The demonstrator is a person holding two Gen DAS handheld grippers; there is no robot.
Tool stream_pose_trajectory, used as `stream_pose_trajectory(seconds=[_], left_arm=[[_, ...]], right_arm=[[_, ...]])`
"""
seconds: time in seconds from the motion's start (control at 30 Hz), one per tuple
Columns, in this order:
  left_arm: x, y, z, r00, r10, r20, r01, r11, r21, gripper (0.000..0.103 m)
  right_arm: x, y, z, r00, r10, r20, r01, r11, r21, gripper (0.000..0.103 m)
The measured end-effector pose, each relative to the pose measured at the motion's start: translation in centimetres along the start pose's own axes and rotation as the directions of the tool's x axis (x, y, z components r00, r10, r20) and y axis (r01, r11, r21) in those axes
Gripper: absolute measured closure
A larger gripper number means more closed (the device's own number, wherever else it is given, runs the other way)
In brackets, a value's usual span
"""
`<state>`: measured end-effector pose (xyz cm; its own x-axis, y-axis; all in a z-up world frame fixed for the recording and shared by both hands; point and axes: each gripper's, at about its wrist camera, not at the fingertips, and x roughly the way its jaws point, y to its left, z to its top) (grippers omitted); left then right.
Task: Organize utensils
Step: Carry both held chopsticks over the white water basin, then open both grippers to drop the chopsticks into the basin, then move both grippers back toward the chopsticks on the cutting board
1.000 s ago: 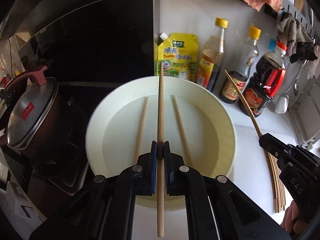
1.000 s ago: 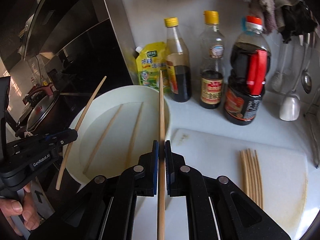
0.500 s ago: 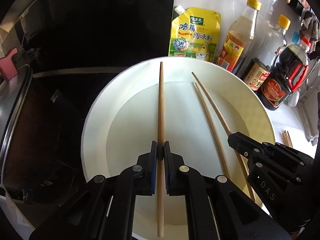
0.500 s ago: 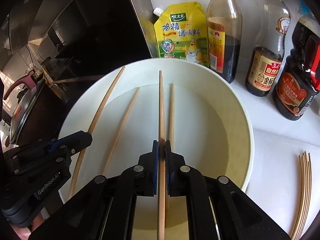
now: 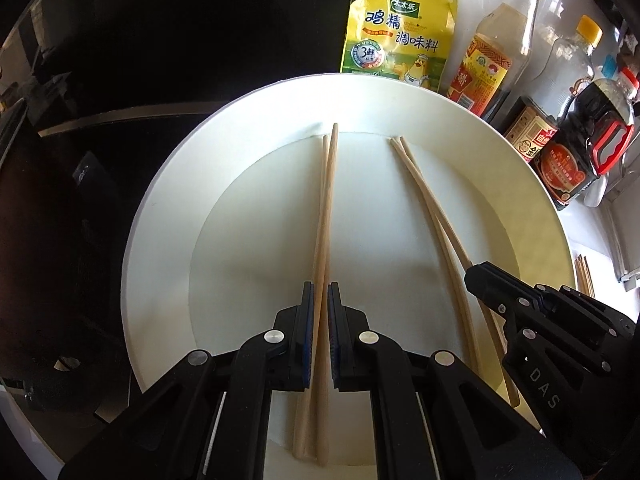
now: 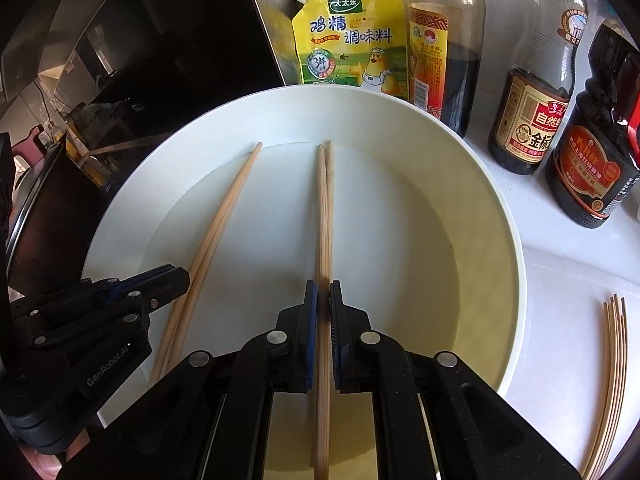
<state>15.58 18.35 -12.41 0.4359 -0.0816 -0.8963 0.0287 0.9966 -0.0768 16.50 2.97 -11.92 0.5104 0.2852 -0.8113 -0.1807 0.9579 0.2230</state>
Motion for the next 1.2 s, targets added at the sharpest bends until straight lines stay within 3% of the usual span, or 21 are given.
stream_pose_trajectory(seconds=[0.13,0.3,0.43,0.47,1.2], left_arm=[[-0.5,0.7,0.0,1.000,0.013,-0.002,-0.013,1.000,-0.024,0.092],[-1.2,1.6,-0.2,1.000,0.026,0.000,-0.026,0.998,-0.051,0.065],[-2.4,1.8,-0.4,0.999,0.041,0.029,-0.039,0.997,-0.066,0.036],[-2.9,1.8,-0.4,0.998,0.044,0.041,-0.041,0.997,-0.070,0.034],[-9.0,-1.0,-3.5,0.994,0.031,0.104,-0.023,0.996,-0.083,0.026]], right_arm=[[-0.7,0.1,0.0,1.000,-0.006,0.021,0.006,1.000,-0.007,0.090],[-1.8,0.2,-0.1,0.999,-0.010,0.043,0.010,1.000,-0.011,0.082],[-2.8,0.0,-0.4,0.998,-0.013,0.057,0.013,1.000,-0.002,0.080],[-3.1,-0.1,-0.4,0.998,-0.014,0.059,0.014,1.000,-0.001,0.080],[-10.6,-1.7,-4.3,0.993,-0.037,0.109,0.036,0.999,0.006,0.067]])
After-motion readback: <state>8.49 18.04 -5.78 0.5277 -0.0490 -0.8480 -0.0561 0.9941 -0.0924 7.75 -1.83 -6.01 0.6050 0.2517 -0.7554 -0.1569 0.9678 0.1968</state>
